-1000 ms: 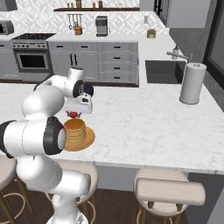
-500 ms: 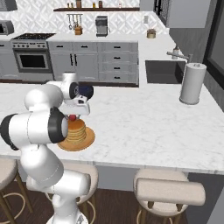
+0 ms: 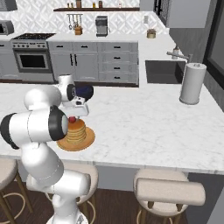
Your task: Take the strawberry from the fridge and place it on top of the pancake, located on the dining counter.
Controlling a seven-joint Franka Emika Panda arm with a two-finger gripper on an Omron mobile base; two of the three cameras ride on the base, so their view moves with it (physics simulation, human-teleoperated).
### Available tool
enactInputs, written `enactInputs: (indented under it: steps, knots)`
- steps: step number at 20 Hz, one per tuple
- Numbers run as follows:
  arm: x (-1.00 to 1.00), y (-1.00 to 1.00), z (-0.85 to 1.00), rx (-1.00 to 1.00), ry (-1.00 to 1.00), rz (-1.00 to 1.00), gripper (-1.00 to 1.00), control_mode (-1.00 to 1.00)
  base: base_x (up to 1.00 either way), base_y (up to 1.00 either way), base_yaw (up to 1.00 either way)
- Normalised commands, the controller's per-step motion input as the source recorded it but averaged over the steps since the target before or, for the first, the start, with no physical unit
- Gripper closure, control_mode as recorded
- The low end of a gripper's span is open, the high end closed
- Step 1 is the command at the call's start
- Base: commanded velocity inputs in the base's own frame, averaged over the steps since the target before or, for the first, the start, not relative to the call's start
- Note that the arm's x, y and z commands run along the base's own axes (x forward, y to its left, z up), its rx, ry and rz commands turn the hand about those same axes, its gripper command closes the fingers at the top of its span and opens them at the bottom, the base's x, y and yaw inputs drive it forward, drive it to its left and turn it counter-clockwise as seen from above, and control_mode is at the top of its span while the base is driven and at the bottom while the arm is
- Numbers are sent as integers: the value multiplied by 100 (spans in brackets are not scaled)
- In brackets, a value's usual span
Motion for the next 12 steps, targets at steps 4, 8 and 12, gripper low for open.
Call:
enactInputs:
  steps: [4,8,12]
  knots:
    - [0,4,-19,-4,-6,3,100,-100,0,0,0]
    - [0,2,-18,-3,-9,3,-100,-100,0,0,0]
    - [-2,0,0,-3,-17,8,-100,-100,0,0,0]
